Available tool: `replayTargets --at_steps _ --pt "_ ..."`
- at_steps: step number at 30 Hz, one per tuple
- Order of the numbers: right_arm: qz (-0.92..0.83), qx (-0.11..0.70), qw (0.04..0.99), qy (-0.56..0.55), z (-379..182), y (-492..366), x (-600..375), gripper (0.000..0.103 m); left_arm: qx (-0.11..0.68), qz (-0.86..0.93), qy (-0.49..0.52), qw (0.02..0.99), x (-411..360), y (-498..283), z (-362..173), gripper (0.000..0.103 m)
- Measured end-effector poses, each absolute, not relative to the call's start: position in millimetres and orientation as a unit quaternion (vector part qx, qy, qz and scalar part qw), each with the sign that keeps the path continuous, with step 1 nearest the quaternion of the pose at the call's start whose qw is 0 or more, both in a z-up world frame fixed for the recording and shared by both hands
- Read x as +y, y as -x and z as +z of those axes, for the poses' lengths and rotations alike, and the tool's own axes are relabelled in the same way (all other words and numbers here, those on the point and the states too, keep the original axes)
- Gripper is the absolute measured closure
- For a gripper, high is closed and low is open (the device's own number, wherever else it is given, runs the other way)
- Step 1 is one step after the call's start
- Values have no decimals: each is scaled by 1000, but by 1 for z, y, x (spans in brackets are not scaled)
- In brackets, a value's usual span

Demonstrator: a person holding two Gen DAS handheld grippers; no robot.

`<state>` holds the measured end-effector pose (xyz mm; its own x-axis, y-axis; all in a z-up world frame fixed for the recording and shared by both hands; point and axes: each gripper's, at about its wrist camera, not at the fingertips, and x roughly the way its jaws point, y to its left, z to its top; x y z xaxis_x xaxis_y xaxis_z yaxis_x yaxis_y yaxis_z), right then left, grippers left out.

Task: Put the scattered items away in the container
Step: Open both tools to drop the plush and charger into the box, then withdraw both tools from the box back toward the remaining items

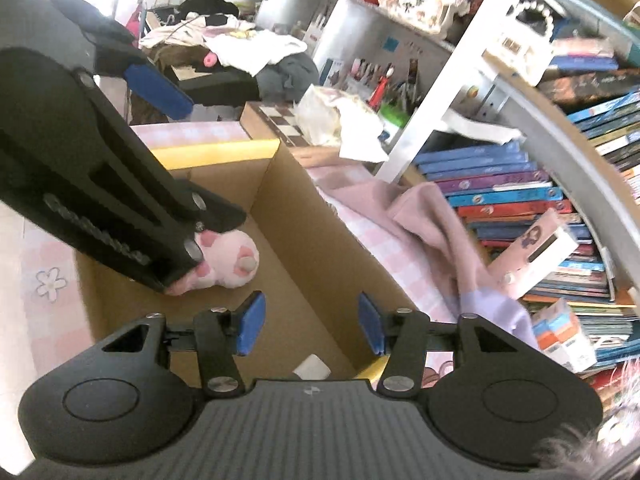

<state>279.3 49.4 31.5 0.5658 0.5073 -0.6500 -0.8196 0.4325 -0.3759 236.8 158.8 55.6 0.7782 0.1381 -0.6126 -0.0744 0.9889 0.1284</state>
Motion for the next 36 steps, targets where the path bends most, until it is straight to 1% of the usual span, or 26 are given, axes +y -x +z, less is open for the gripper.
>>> replayTargets --at_steps 7,10,12,14,19,24,29,36 --pt "391 217 836 318 47 -248 32 53 299 58 -45 951 152 -186 71 12" --pt "384 212 846 303 53 -233 22 48 289 63 -43 954 149 -167 75 9" --pt "380 210 853 290 57 -223 14 41 286 69 -43 955 146 -156 77 8" --pt "375 207 860 278 61 -215 6 38 282 71 -42 956 144 -144 78 8" --pt "365 204 872 254 69 -192 -12 36 276 68 -39 958 140 -117 80 7" --pt "358 203 882 229 75 -169 -30 31 276 70 -35 958 135 -94 75 4" --pt "340 202 899 187 76 -147 -50 24 278 93 7 956 138 -69 65 4" --pt "297 207 918 160 63 -119 -70 23 277 138 30 950 140 -42 53 4"
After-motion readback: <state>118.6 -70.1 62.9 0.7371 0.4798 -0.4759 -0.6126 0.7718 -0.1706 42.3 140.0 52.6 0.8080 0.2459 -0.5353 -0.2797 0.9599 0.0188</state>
